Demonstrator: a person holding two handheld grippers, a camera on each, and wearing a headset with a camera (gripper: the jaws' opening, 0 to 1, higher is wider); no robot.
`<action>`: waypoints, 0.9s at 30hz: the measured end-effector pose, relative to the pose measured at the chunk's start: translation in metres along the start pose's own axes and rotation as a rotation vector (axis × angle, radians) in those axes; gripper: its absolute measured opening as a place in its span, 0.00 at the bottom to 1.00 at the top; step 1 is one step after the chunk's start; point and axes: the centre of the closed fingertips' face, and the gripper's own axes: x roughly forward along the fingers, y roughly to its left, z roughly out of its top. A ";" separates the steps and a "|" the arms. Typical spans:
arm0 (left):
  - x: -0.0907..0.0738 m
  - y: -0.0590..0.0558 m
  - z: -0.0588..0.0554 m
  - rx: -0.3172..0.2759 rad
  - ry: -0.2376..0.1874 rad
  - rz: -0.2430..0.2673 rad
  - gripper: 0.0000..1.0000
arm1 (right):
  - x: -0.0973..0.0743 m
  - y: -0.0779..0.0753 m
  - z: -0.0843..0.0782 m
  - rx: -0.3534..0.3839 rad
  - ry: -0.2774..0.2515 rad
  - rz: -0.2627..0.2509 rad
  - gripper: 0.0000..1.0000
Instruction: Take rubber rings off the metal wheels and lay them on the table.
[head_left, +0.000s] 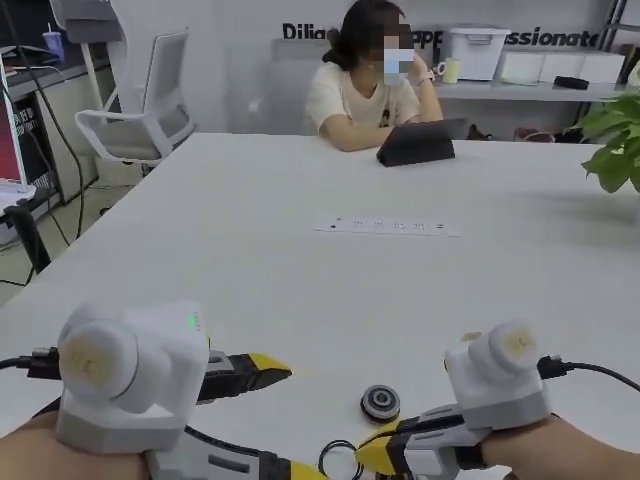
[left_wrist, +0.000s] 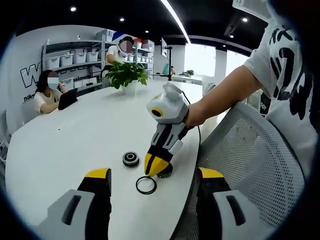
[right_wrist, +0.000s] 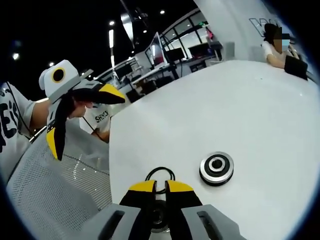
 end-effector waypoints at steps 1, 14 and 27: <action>0.000 0.000 0.000 0.000 0.000 0.001 0.67 | 0.000 0.000 0.000 -0.007 0.000 -0.003 0.06; 0.004 0.004 0.003 -0.005 -0.009 0.007 0.68 | -0.013 0.003 0.009 0.000 -0.050 0.000 0.09; 0.014 0.013 0.006 -0.021 -0.003 0.000 0.64 | -0.041 -0.011 0.021 0.003 -0.132 -0.055 0.13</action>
